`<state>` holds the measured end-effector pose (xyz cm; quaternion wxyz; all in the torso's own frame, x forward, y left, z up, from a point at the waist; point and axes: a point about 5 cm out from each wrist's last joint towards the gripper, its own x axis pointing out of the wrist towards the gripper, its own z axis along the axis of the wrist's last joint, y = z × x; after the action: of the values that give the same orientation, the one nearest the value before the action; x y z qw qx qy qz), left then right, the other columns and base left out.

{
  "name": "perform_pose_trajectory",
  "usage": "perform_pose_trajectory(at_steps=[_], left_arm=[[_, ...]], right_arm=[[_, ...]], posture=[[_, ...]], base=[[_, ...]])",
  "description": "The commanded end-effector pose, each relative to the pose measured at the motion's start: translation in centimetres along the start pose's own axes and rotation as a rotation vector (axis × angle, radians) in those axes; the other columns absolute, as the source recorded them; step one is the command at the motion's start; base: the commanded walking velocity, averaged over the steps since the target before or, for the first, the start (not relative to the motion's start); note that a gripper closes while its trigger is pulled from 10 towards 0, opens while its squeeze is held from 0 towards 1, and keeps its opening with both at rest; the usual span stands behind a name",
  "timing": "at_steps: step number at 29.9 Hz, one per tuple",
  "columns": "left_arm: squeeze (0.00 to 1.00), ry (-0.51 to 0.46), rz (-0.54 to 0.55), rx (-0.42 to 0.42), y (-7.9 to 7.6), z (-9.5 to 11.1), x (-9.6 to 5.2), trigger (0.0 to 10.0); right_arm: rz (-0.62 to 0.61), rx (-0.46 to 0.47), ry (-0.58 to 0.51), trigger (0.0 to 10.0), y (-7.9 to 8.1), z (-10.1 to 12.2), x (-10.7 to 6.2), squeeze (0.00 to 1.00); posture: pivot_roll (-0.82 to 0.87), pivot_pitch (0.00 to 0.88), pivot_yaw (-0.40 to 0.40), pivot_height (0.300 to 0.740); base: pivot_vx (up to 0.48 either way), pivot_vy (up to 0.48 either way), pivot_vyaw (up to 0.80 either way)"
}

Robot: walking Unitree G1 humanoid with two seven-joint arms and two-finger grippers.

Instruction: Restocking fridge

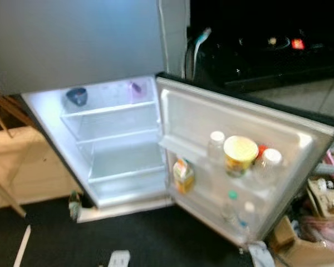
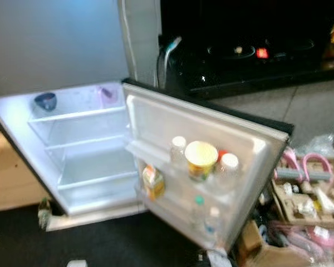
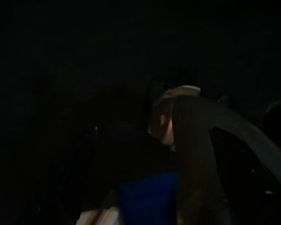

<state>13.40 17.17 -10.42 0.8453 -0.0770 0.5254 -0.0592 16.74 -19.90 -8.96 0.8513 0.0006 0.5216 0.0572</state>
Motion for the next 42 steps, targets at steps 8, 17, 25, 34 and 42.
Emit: perform_pose_trajectory(at_steps=[8,17,25,34,42], left_arm=[[0.0,0.016,-0.009,0.01,0.2,-0.4,-0.1,10.0],[0.0,0.024,-0.006,0.003,0.1,-0.6,-0.1,10.0],[0.0,0.025,-0.019,0.005,0.1,-0.7,-0.1,10.0],[0.0,0.022,-0.02,0.009,0.0,-0.6,-0.1,10.0],[0.0,0.029,-0.012,0.0,0.2,-0.9,-0.2,10.0]], right_arm=[[-0.012,0.029,0.017,10.0,-0.1,-0.6,-0.1,0.0],[-0.017,0.027,0.021,10.0,-0.2,-0.7,-0.1,0.0],[-0.039,0.02,0.035,10.0,-0.5,-0.9,-0.2,0.0],[-0.158,0.09,0.012,10.0,-2.6,-0.5,-0.6,0.0],[-0.392,0.289,-0.144,10.0,-8.2,2.2,-2.6,0.0]], posture=[[-0.03,0.0,0.043,0.74],[-0.03,0.0,0.044,0.74],[-0.03,0.0,0.044,0.74],[-0.03,0.0,0.043,0.74],[-0.03,0.0,0.04,0.74]], base=[[0.0,-0.467,0.0],[0.0,-0.103,0.0],[0.0,0.0,0.0],[0.0,-0.262,0.0],[0.0,0.0,0.0]])
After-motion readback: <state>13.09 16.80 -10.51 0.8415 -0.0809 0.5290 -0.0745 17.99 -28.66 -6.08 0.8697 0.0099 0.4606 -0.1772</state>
